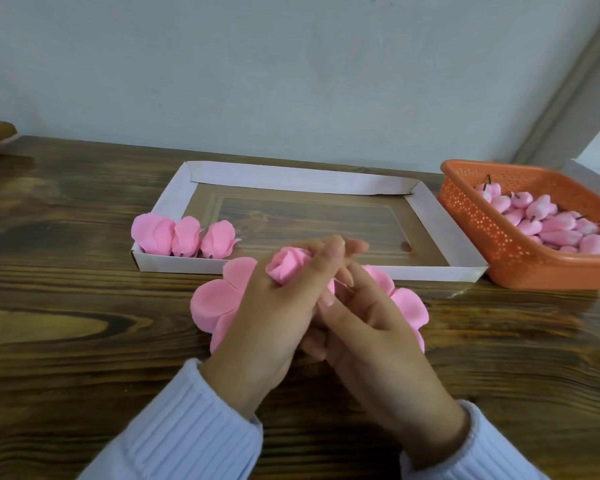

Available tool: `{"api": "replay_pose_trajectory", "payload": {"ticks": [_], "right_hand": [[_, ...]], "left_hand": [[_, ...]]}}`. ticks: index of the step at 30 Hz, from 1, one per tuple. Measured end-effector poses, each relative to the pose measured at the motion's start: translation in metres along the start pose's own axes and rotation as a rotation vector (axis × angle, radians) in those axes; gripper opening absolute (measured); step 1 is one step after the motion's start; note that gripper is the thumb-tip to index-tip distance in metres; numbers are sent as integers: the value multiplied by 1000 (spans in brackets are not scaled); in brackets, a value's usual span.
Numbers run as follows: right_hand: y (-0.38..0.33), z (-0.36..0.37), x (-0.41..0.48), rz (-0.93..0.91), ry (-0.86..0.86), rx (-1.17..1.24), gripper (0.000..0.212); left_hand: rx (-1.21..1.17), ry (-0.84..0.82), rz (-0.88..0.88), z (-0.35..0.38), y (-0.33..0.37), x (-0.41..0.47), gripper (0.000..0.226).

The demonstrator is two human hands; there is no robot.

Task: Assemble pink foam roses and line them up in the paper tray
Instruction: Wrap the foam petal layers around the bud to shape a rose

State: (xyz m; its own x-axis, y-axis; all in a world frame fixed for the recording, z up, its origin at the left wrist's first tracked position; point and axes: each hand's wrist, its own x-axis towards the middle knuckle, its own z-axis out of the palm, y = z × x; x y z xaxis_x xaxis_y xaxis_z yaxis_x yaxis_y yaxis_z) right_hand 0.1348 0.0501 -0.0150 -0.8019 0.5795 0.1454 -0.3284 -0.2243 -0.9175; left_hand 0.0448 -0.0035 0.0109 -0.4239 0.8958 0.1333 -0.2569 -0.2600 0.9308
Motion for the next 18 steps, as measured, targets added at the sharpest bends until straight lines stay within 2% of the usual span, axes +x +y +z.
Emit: {"api": "replay_pose_trajectory", "payload": {"ticks": [6, 9, 11, 14, 16, 18], "right_hand": [[-1, -1, -1, 44, 1, -11, 30], [-1, 1, -1, -15, -17, 47, 24], [0, 0, -1, -35, -39, 55, 28], [1, -2, 0, -17, -46, 35, 25], [0, -2, 0, 25, -17, 2, 31], [-1, -4, 0, 29, -4, -64, 32]], "left_hand": [[35, -76, 61, -1, 1, -2, 24], [38, -70, 93, 0, 1, 0, 28], [41, -51, 102, 0, 0, 1, 29], [94, -41, 100, -1, -4, 1, 20], [115, -54, 94, -1, -6, 1, 15], [108, -76, 96, -1, -6, 1, 18]]}}
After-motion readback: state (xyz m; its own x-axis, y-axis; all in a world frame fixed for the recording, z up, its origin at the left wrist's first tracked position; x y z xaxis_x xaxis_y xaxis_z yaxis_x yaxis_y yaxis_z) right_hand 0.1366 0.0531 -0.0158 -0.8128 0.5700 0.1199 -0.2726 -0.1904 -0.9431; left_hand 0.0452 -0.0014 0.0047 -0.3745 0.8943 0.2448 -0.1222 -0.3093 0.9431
